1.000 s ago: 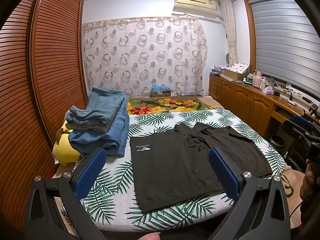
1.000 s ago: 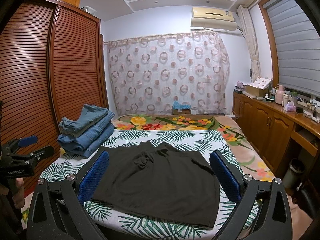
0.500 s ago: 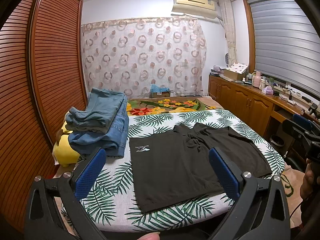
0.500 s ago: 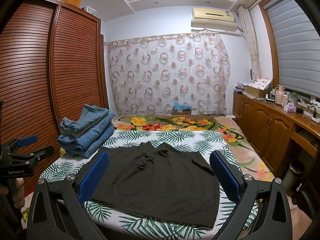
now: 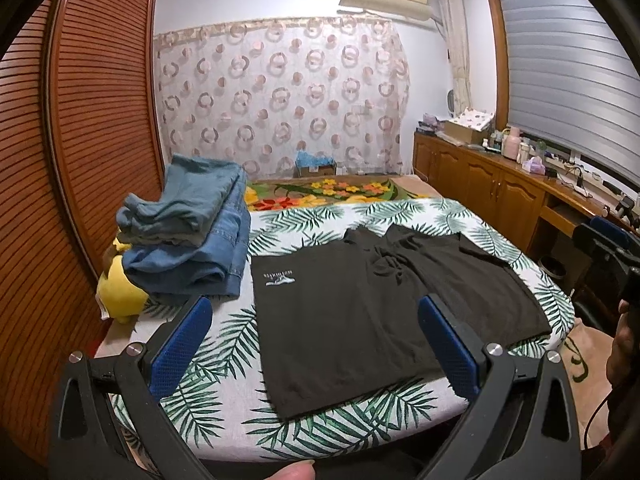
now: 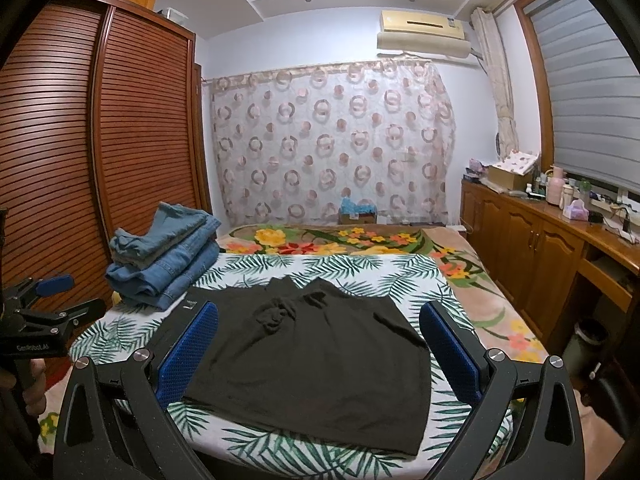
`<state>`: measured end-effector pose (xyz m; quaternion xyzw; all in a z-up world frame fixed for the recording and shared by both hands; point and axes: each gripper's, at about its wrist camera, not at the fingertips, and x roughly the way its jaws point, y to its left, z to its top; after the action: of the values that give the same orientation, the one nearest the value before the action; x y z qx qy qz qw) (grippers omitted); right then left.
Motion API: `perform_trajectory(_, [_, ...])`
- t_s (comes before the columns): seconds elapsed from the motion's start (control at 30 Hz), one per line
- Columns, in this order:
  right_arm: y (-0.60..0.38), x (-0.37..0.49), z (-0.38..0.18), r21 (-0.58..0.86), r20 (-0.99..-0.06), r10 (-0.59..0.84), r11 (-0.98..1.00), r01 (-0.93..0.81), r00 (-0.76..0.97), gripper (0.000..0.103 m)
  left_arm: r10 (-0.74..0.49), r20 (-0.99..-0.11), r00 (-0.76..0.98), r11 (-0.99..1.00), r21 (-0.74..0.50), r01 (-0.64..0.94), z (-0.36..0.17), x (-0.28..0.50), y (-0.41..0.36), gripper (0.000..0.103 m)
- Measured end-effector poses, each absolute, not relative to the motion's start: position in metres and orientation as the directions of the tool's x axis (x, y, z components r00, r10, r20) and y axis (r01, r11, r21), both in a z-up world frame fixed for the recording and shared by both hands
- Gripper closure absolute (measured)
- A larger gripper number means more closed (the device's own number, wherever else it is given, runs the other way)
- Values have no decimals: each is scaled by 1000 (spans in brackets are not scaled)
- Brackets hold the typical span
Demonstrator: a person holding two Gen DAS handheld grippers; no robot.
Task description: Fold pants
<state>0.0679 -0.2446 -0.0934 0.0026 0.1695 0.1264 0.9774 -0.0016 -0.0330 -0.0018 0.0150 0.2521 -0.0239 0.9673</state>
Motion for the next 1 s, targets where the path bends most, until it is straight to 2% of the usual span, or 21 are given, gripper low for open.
perform_trajectory(0.67, [-258,118,-119,34,-450,230,970,-241,863,5,-58,-587,807,996,24,89,-58,52,-24,0])
perform_trajectory(0.83, [-261,132,-116,17,-494,229,967,-254,839,10,-91,-595,798,994,-9,107,-62,67,-23,0])
perform_trajectory(1.0, [-260,153,-110,21,-538,246,960,-279,806,21,-117,-602,790,992,-24,128,-61,84,-26,0])
